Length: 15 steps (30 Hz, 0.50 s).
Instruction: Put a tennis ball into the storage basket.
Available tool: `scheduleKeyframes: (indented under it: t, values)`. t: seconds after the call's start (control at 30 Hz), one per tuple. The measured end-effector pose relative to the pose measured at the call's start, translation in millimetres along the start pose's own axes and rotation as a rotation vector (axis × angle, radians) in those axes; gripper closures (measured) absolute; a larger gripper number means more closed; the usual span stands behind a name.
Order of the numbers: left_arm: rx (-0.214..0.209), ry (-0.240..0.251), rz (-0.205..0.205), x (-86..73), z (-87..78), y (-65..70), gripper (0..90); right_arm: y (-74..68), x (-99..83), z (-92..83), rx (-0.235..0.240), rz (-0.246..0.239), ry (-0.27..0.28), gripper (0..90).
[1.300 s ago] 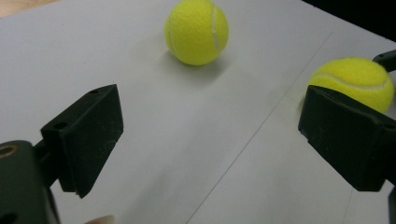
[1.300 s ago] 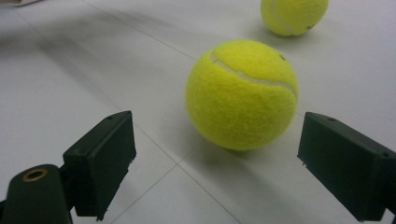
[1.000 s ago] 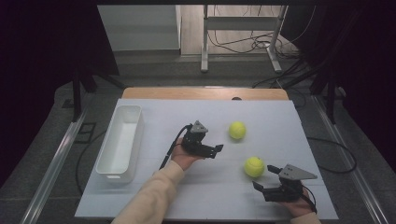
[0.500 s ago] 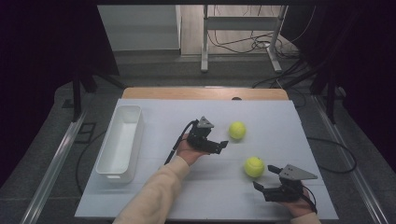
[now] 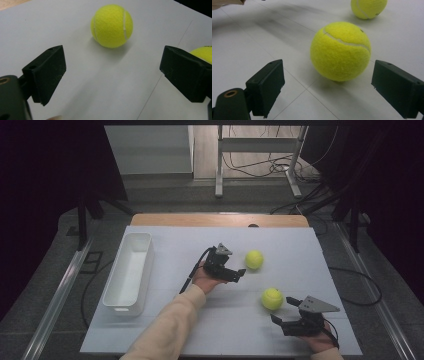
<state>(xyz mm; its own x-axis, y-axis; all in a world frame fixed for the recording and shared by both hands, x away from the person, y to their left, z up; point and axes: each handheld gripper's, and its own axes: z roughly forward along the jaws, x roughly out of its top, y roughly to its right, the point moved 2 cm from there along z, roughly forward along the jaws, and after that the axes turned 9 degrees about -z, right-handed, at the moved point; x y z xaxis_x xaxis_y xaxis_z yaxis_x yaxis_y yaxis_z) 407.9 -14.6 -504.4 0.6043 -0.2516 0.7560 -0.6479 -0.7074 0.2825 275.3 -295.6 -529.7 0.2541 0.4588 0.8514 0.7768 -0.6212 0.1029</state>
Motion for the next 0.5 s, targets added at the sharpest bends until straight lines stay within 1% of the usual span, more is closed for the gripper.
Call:
scheduleKeyframes:
  t: [0.1,0.23,0.37,0.5]
  values:
    - [0.005,-0.006,0.009,2.1,2.7,-1.2,7.6,0.0,-0.1,0.2,-0.001,-0.002,-0.005,11.8]
    - [0.008,-0.011,0.011,5.3,5.6,-1.5,7.6,0.0,-0.3,0.1,0.0,-0.002,-0.003,11.8]
    - [0.008,-0.012,-0.001,6.4,7.8,-2.1,7.6,-0.3,-0.2,0.4,-0.001,-0.005,-0.002,11.8]
    - [0.014,-0.022,0.011,5.6,10.9,-1.7,7.6,-0.8,-0.3,1.1,-0.002,-0.012,-0.007,11.8]
